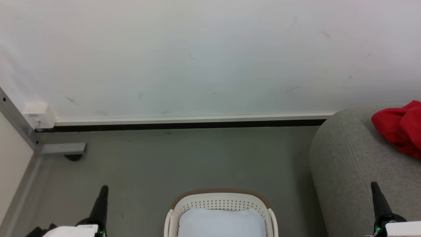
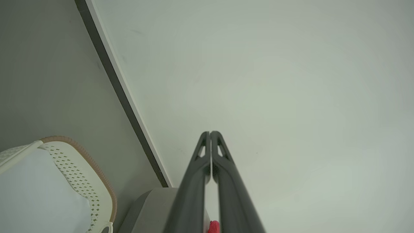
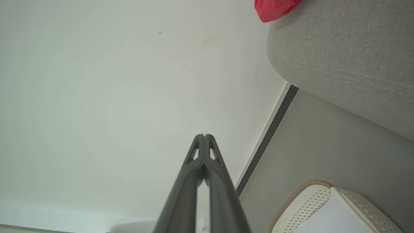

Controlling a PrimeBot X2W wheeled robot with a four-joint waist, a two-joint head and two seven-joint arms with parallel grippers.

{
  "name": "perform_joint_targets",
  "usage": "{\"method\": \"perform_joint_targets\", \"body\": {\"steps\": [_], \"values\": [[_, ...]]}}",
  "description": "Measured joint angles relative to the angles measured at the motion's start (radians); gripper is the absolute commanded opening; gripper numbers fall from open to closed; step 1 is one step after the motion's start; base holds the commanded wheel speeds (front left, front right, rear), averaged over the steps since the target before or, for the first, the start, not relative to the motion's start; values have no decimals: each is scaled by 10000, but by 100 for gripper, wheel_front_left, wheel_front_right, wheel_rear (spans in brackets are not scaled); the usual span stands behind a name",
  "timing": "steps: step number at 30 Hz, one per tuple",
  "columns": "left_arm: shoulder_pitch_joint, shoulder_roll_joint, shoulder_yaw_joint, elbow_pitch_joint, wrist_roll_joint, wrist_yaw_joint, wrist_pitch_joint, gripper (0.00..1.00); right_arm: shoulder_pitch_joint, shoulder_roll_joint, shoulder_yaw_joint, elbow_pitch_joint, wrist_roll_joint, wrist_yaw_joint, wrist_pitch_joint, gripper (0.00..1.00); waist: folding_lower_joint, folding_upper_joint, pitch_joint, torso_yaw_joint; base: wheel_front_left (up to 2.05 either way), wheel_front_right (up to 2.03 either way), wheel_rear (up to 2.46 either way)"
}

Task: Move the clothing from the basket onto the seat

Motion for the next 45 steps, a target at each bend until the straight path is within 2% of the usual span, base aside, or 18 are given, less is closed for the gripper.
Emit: {"method": "perform_joint_targets", "body": {"steps": [27,45], "values": [[-291,-38,163,-119,-1837,-121,485,0,-164,-17,-138,-259,1985,-2,476,0,0,0,160,12,0,0,0],[-292,-40,165,-119,-1837,-130,487,0,-166,-19,-140,-267,1983,-2,477,0,0,0,160,13,0,0,0]]}}
